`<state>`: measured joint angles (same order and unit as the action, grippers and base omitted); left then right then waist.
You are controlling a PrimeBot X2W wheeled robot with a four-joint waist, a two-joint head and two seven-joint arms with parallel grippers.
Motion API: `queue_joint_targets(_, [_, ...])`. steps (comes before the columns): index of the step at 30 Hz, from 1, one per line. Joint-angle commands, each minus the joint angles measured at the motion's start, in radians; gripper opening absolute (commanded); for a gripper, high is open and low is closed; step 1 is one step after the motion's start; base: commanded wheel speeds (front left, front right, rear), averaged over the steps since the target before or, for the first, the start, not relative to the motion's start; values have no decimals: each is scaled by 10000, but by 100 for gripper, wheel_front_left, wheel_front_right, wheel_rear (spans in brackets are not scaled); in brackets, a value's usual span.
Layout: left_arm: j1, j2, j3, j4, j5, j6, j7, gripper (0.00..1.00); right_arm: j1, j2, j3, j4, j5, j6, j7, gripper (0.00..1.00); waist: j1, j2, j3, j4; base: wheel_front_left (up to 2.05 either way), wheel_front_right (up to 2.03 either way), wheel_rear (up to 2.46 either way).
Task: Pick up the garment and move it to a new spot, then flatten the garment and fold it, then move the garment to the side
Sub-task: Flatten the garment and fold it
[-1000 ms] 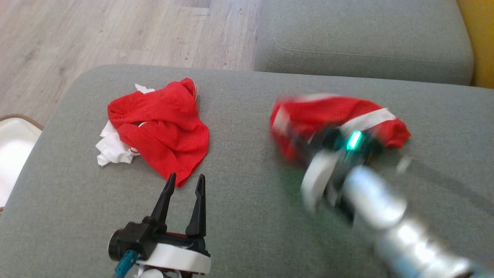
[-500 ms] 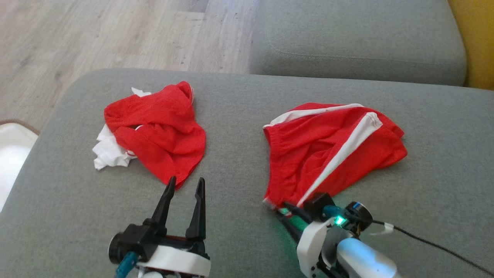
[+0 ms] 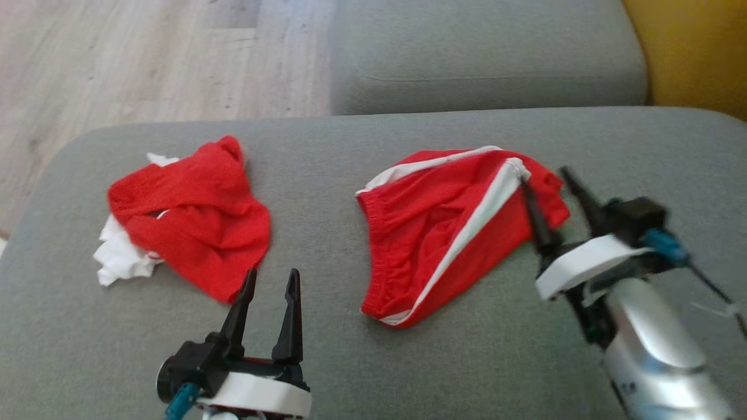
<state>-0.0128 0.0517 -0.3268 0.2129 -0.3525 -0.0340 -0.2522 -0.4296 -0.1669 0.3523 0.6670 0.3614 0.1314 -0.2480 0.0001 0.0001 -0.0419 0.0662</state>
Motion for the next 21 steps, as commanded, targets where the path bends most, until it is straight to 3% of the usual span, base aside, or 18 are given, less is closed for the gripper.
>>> queue_joint_targets(1, [-411,-15,336,-300,-22,22,-95,100,57,98,-127,-564,-190,-7,-128,100,-1,-1,61,-204,0,0,0])
queue_joint_targets(4, [-451,-15,371,-248,-134,-5,-95,100,843,306,-1313,-1533,-704,-7,-133,100,-1,-1,124,-442,0,0,0])
queue_joint_targets(10, [-504,-15,357,64,-189,-155,-95,100,2496,877,-2729,-2949,-1332,-7,-135,100,-1,-1,236,-745,0,0,0])
queue_joint_targets(15, [-533,-15,349,321,-149,-271,-95,100,3208,1105,-3225,-3946,-1682,-7,-136,100,-1,-1,335,-902,0,0,0])
queue_joint_targets(21, [-605,-15,283,647,56,-365,-95,100,3391,1160,-3281,-4240,-1630,-7,-136,100,-1,-1,452,-1061,0,0,0])
